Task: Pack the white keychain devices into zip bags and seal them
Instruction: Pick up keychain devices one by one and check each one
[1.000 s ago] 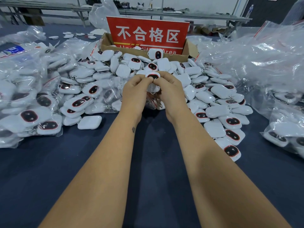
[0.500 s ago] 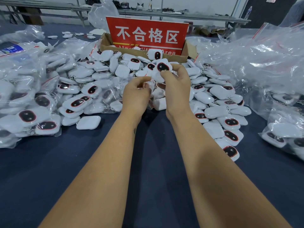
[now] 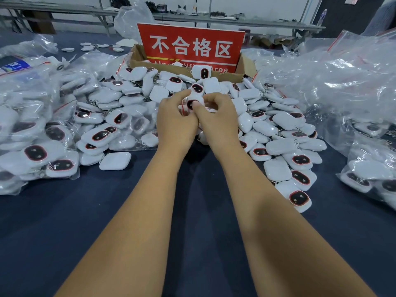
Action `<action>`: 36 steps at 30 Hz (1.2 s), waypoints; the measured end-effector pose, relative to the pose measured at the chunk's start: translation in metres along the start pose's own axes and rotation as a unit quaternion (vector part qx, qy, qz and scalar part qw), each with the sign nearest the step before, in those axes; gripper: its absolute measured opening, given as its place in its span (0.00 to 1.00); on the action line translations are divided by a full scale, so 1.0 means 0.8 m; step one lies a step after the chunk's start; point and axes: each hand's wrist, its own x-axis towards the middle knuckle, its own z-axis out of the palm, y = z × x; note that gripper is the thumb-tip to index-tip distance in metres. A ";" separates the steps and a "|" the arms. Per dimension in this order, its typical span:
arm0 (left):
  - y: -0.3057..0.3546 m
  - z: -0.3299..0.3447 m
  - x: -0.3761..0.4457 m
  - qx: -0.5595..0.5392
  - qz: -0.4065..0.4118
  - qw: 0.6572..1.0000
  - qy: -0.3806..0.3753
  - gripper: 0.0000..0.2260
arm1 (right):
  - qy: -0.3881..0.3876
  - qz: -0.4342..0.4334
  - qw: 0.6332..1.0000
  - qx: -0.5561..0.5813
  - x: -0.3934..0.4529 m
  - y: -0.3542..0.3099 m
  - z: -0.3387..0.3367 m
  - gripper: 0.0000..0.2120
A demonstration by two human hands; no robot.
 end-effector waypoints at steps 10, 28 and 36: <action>0.010 -0.011 -0.004 -0.073 0.045 0.990 0.111 0.15 | -0.056 -0.039 0.997 -0.043 -0.003 0.001 0.001 0.04; 0.005 -0.006 -0.005 -0.012 0.033 0.996 0.084 0.16 | -0.148 -0.036 0.984 -0.088 -0.012 0.008 0.007 0.09; -0.007 -0.003 -0.003 0.154 -0.049 0.986 0.030 0.17 | 0.086 -0.002 0.994 -0.065 0.003 0.011 -0.011 0.13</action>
